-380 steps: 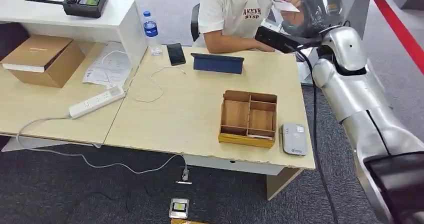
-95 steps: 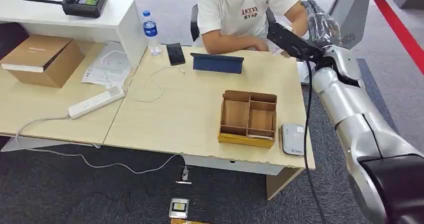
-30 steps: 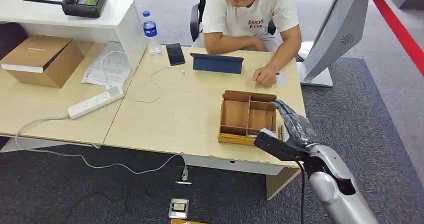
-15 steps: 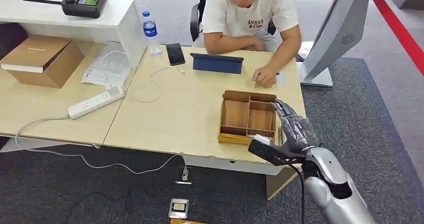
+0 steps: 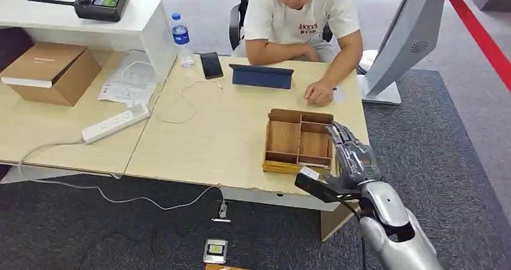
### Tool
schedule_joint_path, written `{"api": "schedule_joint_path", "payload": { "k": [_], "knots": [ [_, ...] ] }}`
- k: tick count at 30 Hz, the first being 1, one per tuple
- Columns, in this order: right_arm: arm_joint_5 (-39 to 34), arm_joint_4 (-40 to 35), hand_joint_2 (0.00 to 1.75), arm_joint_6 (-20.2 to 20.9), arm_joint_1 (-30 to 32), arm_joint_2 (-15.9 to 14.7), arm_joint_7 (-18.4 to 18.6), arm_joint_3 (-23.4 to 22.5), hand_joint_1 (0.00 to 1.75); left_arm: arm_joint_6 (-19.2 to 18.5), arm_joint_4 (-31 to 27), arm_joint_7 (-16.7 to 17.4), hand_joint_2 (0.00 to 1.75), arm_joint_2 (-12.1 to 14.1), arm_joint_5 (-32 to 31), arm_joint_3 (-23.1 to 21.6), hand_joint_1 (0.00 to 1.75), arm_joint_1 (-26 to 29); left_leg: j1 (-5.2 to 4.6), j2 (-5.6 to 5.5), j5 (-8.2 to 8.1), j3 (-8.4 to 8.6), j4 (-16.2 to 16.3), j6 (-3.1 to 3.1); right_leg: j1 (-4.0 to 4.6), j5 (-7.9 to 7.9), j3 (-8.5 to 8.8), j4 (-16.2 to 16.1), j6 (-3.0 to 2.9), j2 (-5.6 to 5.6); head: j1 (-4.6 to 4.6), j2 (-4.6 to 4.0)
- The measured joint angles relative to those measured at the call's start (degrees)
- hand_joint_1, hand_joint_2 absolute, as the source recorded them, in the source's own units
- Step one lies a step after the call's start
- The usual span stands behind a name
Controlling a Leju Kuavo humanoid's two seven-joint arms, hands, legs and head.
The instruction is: Pass the card to the sensor for recognition and then transmit it.
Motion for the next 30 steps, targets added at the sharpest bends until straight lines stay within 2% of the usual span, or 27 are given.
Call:
{"api": "schedule_joint_path", "payload": {
  "k": [4,9,30],
  "knots": [
    [0.3,4.0,1.75,-4.1,0.4,2.8,1.0,0.8,0.00,0.0,0.0,0.0,0.00,-0.2,0.0,0.0,0.00,-0.1,0.01,0.00,0.00,0.01,0.0,0.00,0.02,-0.03,-0.01,0.0,-0.04,0.00,-0.02,0.00],
    [-0.1,7.1,1.75,-6.1,0.8,4.8,1.3,1.3,0.00,0.0,0.0,0.2,0.00,-0.3,-0.2,0.0,0.00,-0.1,0.02,0.00,0.00,-0.01,0.0,0.00,0.02,-0.03,-0.01,0.0,-0.04,-0.01,0.00,0.00],
    [-1.4,13.0,1.75,-7.2,0.4,6.9,1.1,1.9,0.00,0.0,0.0,-0.1,0.00,-0.3,-0.1,-0.2,0.00,-0.1,0.01,0.00,0.00,-0.01,0.0,0.00,0.02,-0.03,-0.01,0.0,-0.04,-0.01,0.00,0.02]
  ]
}}
